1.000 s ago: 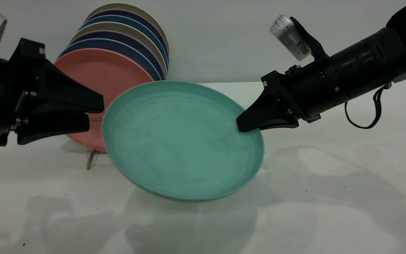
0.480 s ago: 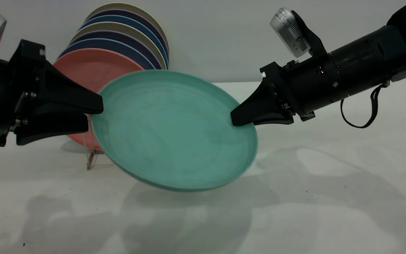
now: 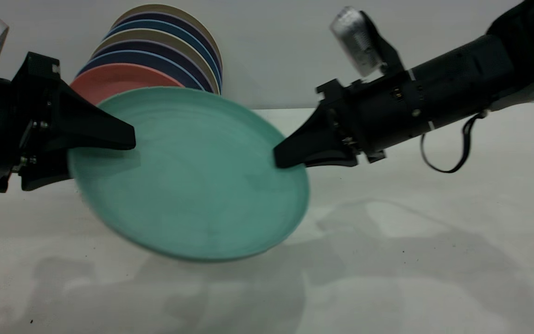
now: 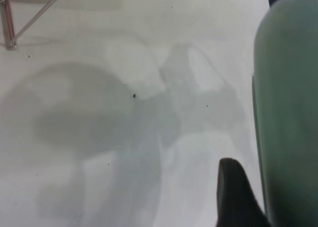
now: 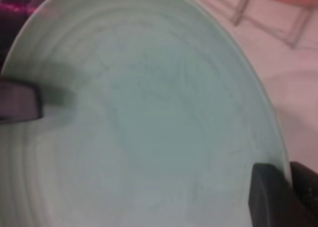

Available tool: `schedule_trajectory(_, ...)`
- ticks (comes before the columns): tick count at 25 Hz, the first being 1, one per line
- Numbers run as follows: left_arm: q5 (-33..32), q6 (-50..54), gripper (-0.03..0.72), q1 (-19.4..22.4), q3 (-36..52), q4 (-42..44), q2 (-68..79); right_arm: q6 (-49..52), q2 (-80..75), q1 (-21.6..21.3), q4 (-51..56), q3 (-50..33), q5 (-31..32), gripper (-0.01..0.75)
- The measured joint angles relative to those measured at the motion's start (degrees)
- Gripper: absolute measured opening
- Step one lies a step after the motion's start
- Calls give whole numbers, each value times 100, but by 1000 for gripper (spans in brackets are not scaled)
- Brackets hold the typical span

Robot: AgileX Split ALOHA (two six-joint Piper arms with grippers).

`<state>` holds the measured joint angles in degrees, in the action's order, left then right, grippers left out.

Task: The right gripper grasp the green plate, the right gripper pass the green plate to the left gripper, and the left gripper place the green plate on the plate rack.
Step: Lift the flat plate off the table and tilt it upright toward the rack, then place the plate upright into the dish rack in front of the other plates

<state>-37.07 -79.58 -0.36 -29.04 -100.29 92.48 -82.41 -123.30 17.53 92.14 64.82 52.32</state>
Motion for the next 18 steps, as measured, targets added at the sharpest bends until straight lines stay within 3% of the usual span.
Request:
schedule_trajectory(3, 0, 0, 307, 0, 0, 0, 0, -242, 0, 87, 230, 0, 72, 16)
schedule_trajectory(6, 63, 0, 145, 0, -4, 0, 0, -398, 0, 87, 486, 0, 123, 30)
schedule_trajectory(10, 239, -20, 124, 6, -15, -14, 18, -450, 5, 87, 630, 0, 103, 89)
schedule_trajectory(15, 422, -425, 124, -19, -46, -18, 18, -455, 17, -71, 261, 0, -54, 317)
schedule_trajectory(18, 704, -951, 124, -19, -99, 13, 18, -320, 87, -494, 16, 0, -130, 464)
